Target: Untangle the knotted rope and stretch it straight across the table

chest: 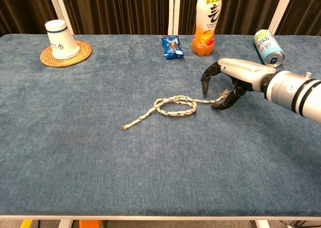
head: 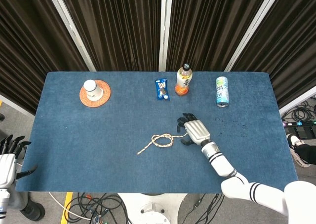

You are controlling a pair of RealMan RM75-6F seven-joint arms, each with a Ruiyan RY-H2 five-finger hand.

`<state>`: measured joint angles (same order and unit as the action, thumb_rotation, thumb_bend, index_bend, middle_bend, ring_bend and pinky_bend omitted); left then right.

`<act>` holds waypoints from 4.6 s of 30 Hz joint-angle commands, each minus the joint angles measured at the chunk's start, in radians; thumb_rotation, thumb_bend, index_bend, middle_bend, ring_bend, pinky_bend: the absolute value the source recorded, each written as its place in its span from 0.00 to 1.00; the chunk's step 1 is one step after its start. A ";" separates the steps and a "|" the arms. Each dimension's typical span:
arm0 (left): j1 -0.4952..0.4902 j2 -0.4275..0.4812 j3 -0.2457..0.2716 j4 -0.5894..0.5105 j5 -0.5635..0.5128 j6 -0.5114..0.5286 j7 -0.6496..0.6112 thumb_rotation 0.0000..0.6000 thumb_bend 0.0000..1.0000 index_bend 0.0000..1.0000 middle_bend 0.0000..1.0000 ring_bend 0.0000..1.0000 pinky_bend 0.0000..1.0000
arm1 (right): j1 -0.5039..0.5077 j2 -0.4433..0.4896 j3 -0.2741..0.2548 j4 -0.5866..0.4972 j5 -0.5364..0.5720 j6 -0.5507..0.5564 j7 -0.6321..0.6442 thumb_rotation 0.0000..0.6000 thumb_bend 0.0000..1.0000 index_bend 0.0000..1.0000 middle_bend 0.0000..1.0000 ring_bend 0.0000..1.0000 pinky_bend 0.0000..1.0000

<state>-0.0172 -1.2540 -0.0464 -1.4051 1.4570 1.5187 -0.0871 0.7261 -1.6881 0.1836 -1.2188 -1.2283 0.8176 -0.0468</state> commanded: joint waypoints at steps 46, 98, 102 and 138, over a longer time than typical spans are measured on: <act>-0.444 -0.051 -0.099 -0.179 0.156 -0.394 -0.076 1.00 0.12 0.39 0.17 0.05 0.07 | -0.048 0.132 0.039 -0.323 0.085 0.135 -0.102 1.00 0.42 0.63 0.24 0.00 0.01; -0.737 -0.605 -0.156 -0.023 -0.512 -0.495 0.696 0.68 0.20 0.49 0.17 0.05 0.07 | -0.176 0.315 0.033 -0.398 0.032 0.271 0.030 1.00 0.48 0.64 0.24 0.00 0.00; -0.738 -0.611 -0.145 -0.011 -0.509 -0.487 0.701 0.67 0.22 0.49 0.17 0.05 0.07 | -0.176 0.314 0.032 -0.395 0.031 0.268 0.034 1.00 0.47 0.64 0.24 0.00 0.00; -0.725 -0.631 -0.085 0.037 -0.392 -0.489 0.649 0.93 0.40 0.58 0.17 0.05 0.07 | -0.196 0.299 0.033 -0.361 0.050 0.268 0.051 1.00 0.47 0.65 0.24 0.00 0.00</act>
<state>-0.7434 -1.8861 -0.1325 -1.3675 1.0615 1.0288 0.5658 0.5299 -1.3892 0.2164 -1.5802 -1.1785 1.0859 0.0038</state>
